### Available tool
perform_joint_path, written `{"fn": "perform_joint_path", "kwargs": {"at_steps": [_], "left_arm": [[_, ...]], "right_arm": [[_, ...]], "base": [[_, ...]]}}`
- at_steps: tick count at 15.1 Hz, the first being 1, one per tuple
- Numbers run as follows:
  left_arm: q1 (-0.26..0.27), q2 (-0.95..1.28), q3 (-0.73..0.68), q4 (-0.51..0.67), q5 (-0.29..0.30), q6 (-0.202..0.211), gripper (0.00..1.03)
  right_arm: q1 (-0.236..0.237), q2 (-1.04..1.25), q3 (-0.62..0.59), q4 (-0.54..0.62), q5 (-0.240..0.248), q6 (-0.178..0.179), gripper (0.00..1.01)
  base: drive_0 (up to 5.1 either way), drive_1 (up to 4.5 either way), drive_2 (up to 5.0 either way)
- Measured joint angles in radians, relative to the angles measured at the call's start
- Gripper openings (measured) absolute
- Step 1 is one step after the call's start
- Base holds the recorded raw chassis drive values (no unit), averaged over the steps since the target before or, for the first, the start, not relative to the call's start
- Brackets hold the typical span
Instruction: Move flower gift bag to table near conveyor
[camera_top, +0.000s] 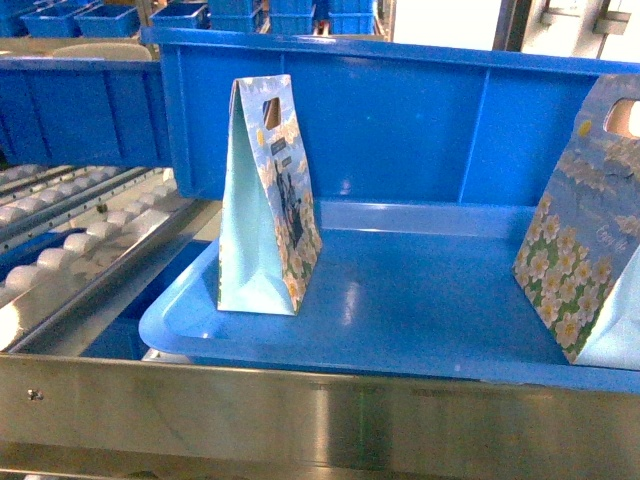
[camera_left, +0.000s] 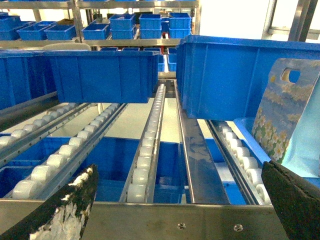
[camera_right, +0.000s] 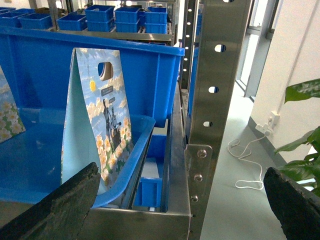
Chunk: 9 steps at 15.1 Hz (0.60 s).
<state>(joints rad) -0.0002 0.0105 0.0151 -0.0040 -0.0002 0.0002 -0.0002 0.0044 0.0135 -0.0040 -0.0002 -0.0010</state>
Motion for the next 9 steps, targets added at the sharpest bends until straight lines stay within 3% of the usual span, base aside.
{"fn": "perform_joint_path", "kwargs": {"at_steps": [9], "left_arm": [[0.000, 0.000, 0.000, 0.000, 0.000, 0.000, 0.98]], "right_arm": [[0.000, 0.000, 0.000, 0.000, 0.000, 0.000, 0.98]], "base": [[0.0, 0.00, 0.0]]}}
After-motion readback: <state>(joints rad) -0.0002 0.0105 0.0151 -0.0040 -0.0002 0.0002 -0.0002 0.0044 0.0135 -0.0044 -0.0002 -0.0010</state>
